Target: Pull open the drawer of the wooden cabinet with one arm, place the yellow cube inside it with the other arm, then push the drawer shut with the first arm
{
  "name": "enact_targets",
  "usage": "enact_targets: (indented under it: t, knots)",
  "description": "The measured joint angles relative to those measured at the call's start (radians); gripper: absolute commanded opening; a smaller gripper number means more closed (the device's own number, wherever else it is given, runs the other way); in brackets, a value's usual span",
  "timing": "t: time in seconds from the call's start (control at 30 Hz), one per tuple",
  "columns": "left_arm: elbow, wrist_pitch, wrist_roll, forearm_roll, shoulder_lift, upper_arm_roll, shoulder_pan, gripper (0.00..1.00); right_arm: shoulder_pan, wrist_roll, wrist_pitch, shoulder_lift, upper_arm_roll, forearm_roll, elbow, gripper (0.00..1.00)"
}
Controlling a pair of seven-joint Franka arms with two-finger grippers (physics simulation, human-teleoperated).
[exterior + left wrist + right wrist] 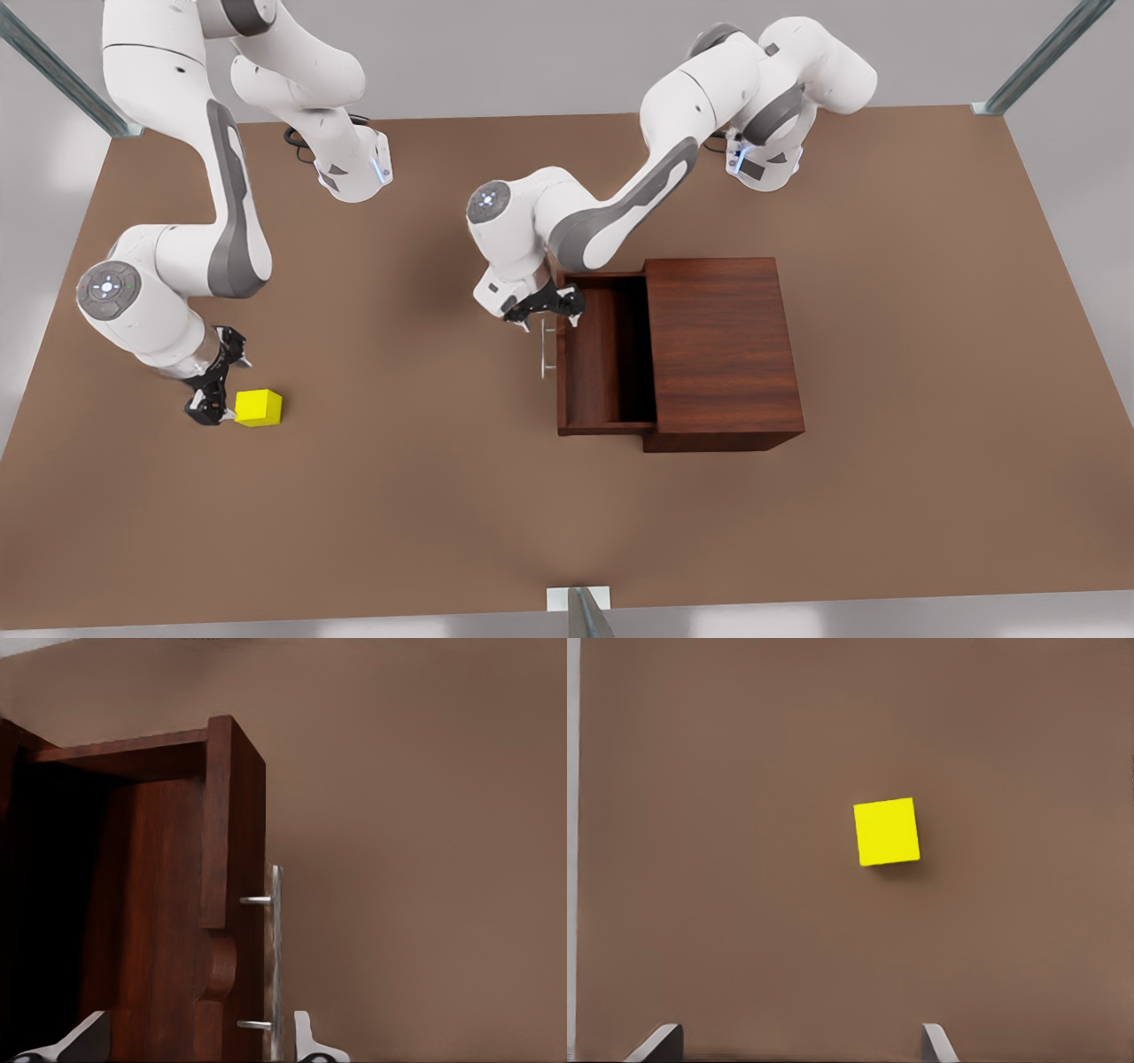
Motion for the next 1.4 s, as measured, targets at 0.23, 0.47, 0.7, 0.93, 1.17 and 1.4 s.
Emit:
enact_targets:
  t: [0.23,0.47,0.7,0.93,1.17,1.4]
  knots:
    - [-0.584,-0.062,0.256,-0.347,-0.640,0.007,0.755,1.00,-0.012,-0.138,-0.018,0.060,-0.003,-0.003,-0.003,1.00]
    - [-0.477,-0.098,0.458,-0.424,-0.622,0.021,0.832,1.00,-0.060,-0.257,0.097,0.165,-0.004,-0.046,-0.080,1.00]
    - [-0.545,-0.067,0.670,-0.551,-0.624,0.245,0.726,1.00,-0.192,-0.344,0.244,0.208,0.082,-0.042,-0.155,1.00]
    - [-0.560,-0.061,0.814,-0.563,-0.634,0.248,0.721,1.00,-0.216,-0.407,0.356,0.245,0.088,-0.042,-0.176,1.00]
    - [-0.562,-0.068,0.911,-0.565,-0.634,0.251,0.723,1.00,-0.249,-0.447,0.403,0.279,0.090,-0.041,-0.188,1.00]
    - [-0.562,-0.072,0.976,-0.565,-0.633,0.253,0.726,1.00,-0.263,-0.466,0.415,0.283,0.091,-0.041,-0.227,1.00]
